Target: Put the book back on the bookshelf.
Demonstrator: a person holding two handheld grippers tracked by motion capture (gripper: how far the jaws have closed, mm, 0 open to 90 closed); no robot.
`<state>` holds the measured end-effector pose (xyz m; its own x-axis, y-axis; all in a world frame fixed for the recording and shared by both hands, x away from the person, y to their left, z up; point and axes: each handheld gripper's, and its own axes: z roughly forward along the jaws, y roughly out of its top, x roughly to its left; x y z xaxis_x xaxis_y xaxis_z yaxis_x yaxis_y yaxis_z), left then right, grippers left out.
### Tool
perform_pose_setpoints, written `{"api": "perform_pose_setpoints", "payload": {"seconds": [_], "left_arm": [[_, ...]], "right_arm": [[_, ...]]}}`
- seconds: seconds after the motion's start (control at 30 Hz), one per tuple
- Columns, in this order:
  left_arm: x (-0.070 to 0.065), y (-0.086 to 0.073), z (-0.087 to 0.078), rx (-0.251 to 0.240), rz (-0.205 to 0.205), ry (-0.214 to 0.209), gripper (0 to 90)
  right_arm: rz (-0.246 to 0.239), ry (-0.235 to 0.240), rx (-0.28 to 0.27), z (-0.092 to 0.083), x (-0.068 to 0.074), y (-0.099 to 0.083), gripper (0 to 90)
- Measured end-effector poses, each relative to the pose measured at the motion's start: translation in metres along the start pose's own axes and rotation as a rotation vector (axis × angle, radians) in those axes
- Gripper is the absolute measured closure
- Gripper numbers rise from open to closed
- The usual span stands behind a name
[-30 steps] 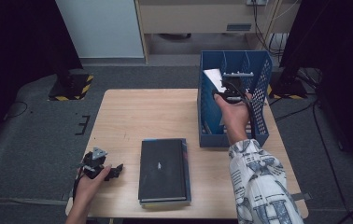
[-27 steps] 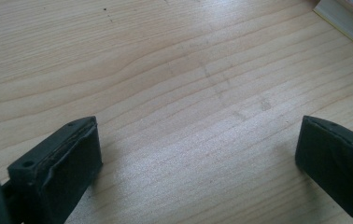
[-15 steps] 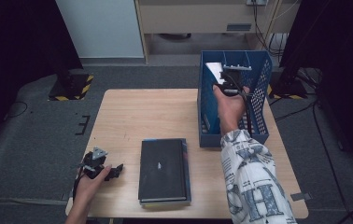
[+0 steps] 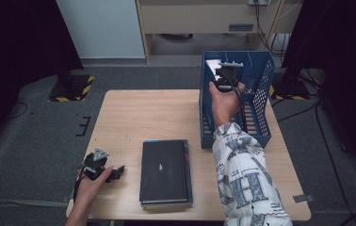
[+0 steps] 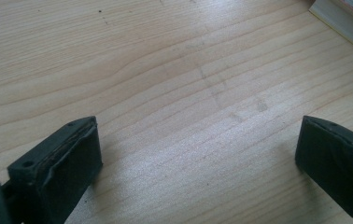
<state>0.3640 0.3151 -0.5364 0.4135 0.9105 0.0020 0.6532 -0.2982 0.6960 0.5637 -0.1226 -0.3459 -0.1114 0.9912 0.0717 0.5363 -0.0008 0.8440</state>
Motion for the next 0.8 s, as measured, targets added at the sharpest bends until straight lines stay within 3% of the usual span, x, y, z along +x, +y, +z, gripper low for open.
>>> {"api": "perform_pose_setpoints", "payload": {"seconds": [0.43, 0.7, 0.8], "left_arm": [[-0.001, 0.000, 0.000, 0.001, 0.001, -0.002, 0.0], [-0.001, 0.000, 0.000, 0.001, 0.000, -0.002, 0.0], [-0.001, 0.000, 0.000, -0.001, 0.000, -0.001, 0.0]], "right_arm": [[-0.038, 0.019, -0.011, -0.003, 0.010, -0.008, 57.7], [-0.031, 0.084, -0.026, -0.011, 0.008, -0.012, 44.7], [-0.039, 0.092, -0.023, -0.013, 0.008, -0.015, 43.7]]}}
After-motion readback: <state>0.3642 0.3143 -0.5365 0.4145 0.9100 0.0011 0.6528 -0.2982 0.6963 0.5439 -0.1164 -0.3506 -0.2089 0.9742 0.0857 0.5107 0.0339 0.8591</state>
